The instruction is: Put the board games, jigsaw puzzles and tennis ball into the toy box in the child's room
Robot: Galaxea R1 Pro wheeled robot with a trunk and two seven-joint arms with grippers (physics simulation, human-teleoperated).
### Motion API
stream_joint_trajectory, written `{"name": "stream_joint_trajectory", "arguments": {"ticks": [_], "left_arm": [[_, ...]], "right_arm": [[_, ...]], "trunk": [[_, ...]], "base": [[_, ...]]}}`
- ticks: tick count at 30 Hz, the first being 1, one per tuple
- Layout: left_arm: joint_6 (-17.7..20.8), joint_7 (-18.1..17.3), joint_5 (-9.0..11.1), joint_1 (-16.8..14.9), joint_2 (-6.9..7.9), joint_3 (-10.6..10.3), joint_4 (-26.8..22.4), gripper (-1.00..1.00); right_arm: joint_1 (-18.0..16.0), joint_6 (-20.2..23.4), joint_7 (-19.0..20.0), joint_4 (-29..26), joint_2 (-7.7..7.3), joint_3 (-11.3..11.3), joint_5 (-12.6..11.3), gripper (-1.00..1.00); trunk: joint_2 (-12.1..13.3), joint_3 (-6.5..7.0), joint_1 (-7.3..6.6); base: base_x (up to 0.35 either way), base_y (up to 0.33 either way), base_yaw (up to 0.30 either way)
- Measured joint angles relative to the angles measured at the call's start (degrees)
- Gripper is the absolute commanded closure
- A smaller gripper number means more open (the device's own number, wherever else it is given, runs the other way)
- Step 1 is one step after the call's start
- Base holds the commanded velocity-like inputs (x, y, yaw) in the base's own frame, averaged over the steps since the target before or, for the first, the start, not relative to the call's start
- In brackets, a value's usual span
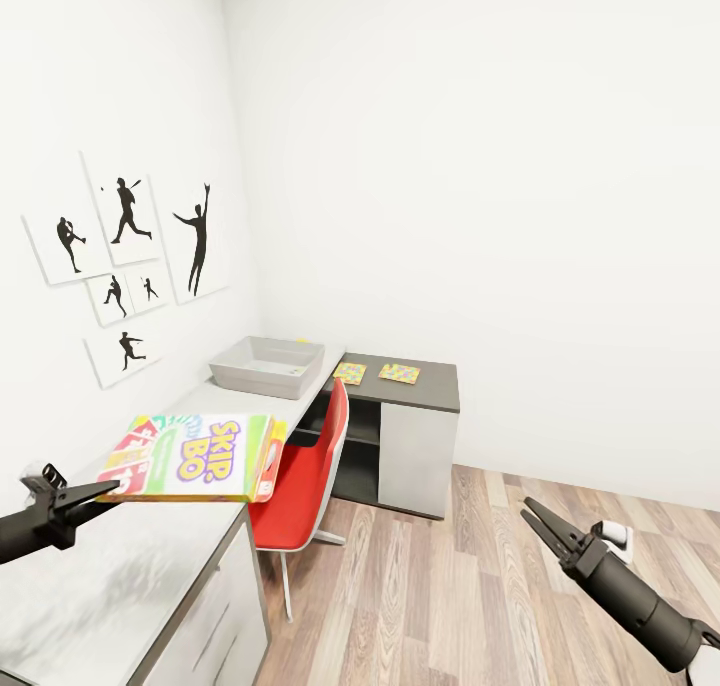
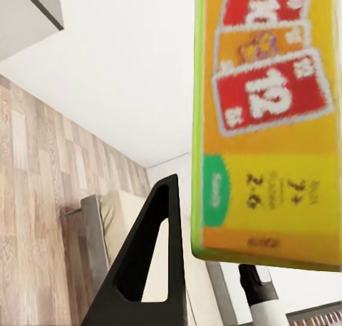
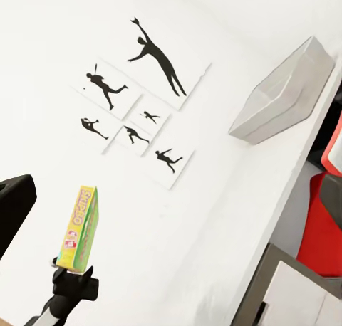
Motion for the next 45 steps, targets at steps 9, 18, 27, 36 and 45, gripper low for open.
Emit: {"name": "stream_joint_trajectory", "arguments": {"ticks": [9, 18, 27, 36, 45], "left_arm": [[-1.76, 0.18, 0.14, 0.03, -0.11, 0.14, 0.20, 1.00], [-2.02, 0.62, 0.10, 0.01, -0.13, 0.12, 0.24, 1.00], [-2.01, 0.76, 0.02, 0.02, -0.14, 0.10, 0.25, 1.00], [-2.04, 0.88, -0.09, 0.01, -0.17, 0.07, 0.22, 1.00], [-2.09, 0.89, -0.12, 0.02, -0.27, 0.02, 0.24, 1.00]], "right_arm": [[-0.01, -0.13, 0.00, -0.02, 0.02, -0.05, 0.01, -1.00], [0.00, -0.13, 0.03, 0.05, 0.02, -0.02, 0.02, -1.00], [0.00, -0.60, 0.12, 0.04, 0.02, -0.01, 0.04, -1.00], [0.00, -1.35, 0.63, -1.82, 0.16, 0.51, -0.06, -1.00], [0.00, -1.46, 1.25, -3.06, 0.02, 0.45, 0.02, -1.00]], "trunk": [[-0.01, 0.00, -0.02], [-0.01, 0.00, -0.02], [-0.01, 0.00, -0.02], [-0.01, 0.00, -0.03], [-0.01, 0.00, -0.03]], "base": [[0.101, -0.173, 0.150], [0.242, -0.244, 0.146], [0.251, -0.242, 0.021], [0.286, -0.146, 0.002], [0.327, -0.008, 0.000]]}}
